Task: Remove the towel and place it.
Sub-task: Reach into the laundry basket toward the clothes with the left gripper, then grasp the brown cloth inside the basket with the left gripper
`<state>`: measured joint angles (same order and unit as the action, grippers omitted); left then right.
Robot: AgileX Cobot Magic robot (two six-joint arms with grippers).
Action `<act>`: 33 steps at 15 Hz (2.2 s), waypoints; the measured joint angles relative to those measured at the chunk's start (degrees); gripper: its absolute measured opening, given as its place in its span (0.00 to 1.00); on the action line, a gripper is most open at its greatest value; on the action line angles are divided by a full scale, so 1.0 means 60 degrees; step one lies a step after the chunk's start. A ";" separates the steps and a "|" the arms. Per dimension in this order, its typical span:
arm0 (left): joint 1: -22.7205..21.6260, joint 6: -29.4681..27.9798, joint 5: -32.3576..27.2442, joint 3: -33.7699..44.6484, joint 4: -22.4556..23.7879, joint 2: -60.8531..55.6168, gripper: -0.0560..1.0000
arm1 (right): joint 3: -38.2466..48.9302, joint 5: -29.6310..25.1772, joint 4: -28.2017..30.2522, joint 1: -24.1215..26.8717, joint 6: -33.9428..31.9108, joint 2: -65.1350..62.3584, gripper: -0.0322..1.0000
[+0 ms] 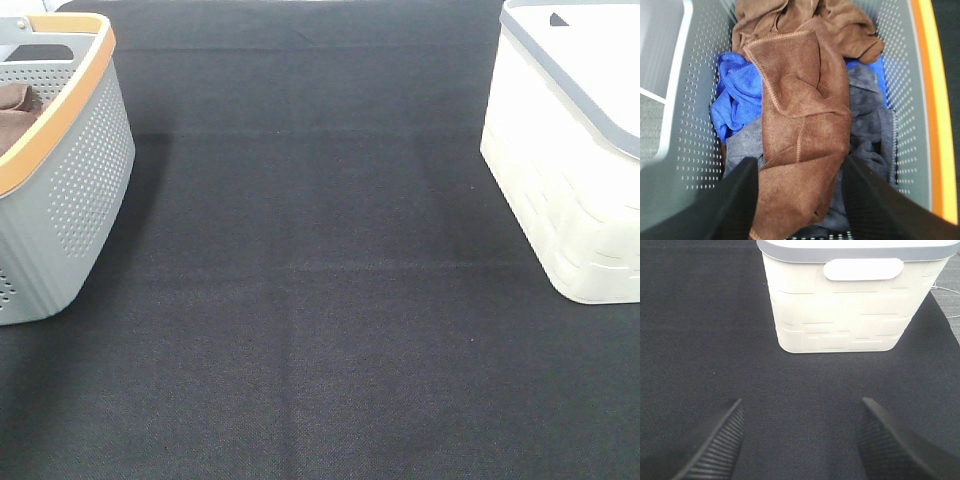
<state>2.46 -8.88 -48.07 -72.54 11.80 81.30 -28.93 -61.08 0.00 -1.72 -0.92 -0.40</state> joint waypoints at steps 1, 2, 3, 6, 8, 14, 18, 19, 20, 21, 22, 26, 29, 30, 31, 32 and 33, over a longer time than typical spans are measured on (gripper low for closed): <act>0.0000 0.0000 -0.0095 -0.0296 0.0019 0.0420 0.53 | 0.0000 0.0000 0.0000 0.0000 0.0000 0.0000 0.63; -0.0019 0.0000 -0.0210 -0.0640 0.0048 0.0793 0.53 | 0.0000 0.0000 0.0000 0.0000 0.0000 0.0000 0.63; -0.0286 0.0000 -0.0353 -0.1241 -0.0067 0.1356 0.53 | 0.0000 0.0000 0.0000 0.0000 0.0000 0.0000 0.63; -0.0993 0.0010 -0.0535 -0.1900 -0.0554 0.2082 0.53 | 0.0000 0.0000 0.0000 0.0000 0.0000 0.0000 0.63; -0.1690 0.0353 -0.0621 -0.2359 -0.1404 0.2597 0.53 | 0.0000 0.0000 0.0000 0.0000 0.0000 0.0000 0.63; -0.3552 0.1299 -0.0649 -0.3839 -0.3925 0.4832 0.53 | 0.0000 0.0000 0.0000 0.0000 0.0000 0.0000 0.63; -0.3562 0.1299 -0.0640 -0.4918 -0.4584 0.6007 0.53 | 0.0000 0.0000 0.0000 0.0000 0.0000 0.0000 0.63; -0.3562 0.1337 -0.0640 -0.5109 -0.4956 0.6255 0.53 | 0.0000 0.0000 0.0000 0.0000 0.0000 0.0000 0.63; -0.3562 0.1385 -0.0640 -0.5271 -0.5281 0.6436 0.53 | 0.0000 0.0000 0.0000 0.0000 0.0000 0.0000 0.63; -0.3562 0.1480 -0.0630 -0.5434 -0.5548 0.6627 0.53 | 0.0000 0.0000 0.0000 0.0000 0.0000 0.0000 0.63; -0.3552 0.1480 -0.0630 -0.5558 -0.5691 0.6818 0.53 | 0.0000 0.0000 0.0000 0.0000 0.0000 0.0000 0.63; -0.3552 0.1480 -0.0583 -0.5586 -0.5768 0.7248 0.53 | 0.0000 0.0000 0.0000 0.0000 0.0000 0.0000 0.63; -0.3552 0.1480 -0.0449 -0.5586 -0.6102 0.7420 0.53 | 0.0000 0.0000 0.0000 0.0000 0.0000 0.0000 0.63; -0.3552 0.1547 -0.0430 -0.5586 -0.6388 0.7487 0.53 | 0.0000 0.0000 0.0000 0.0000 0.0000 0.0000 0.63; -0.3552 0.1652 -0.0411 -0.5586 -0.6608 0.7563 0.53 | 0.0000 0.0000 0.0000 0.0000 0.0000 0.0000 0.63; -0.3552 0.1719 -0.0382 -0.5586 -0.6685 0.7659 0.53 | 0.0000 0.0000 0.0000 0.0000 0.0000 0.0000 0.63; -0.3524 0.1728 -0.0315 -0.5586 -0.6694 0.7678 0.53 | 0.0000 0.0000 0.0000 0.0000 0.0000 0.0000 0.63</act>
<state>-18.68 1.49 -49.96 -106.05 -28.36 127.37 -28.93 -61.08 0.00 -1.72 -0.92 -0.40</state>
